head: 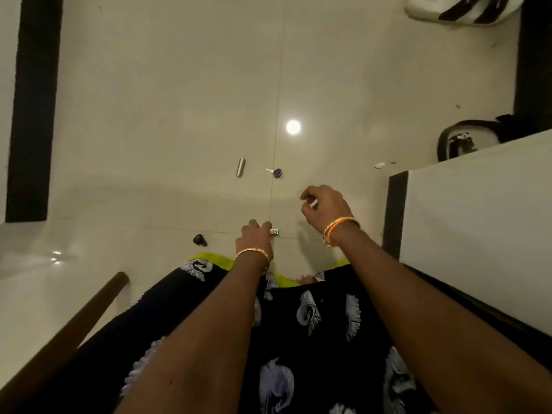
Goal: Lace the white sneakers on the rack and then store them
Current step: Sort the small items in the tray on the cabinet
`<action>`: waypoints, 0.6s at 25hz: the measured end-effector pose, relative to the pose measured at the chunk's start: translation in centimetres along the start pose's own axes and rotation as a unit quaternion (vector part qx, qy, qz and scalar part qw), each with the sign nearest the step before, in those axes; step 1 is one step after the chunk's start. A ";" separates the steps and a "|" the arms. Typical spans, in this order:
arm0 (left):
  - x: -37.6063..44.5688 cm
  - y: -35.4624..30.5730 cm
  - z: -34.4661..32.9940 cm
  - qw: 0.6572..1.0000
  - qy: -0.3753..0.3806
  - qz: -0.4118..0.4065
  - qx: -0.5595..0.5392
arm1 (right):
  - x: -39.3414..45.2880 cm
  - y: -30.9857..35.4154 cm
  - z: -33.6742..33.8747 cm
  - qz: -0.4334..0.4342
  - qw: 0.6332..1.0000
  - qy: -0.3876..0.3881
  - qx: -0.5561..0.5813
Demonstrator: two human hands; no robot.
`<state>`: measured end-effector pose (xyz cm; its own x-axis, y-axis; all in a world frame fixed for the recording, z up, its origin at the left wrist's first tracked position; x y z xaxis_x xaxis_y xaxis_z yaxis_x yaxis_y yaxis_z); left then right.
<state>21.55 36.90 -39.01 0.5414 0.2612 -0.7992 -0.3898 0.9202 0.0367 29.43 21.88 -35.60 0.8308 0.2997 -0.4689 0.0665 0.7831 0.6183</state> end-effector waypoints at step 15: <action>6.4 0.8 -4.4 0.985 -0.076 0.030 -0.151 | 10.1 -3.3 -9.9 0.133 0.969 0.046 -0.203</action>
<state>21.43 38.05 -46.79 0.6072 0.3746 -0.7007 -0.6158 0.7792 -0.1171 32.15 27.72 -48.57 0.7340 0.5539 -0.3930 -0.3824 0.8153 0.4348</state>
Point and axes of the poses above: each hand's wrist, its own x-axis towards the middle knuckle, its own z-axis out of the back of the hand, y = z × x, the point moved 3 cm from there along x, towards the middle knuckle, and after that the axes turned 8 degrees about z, right-handed, at the moved point
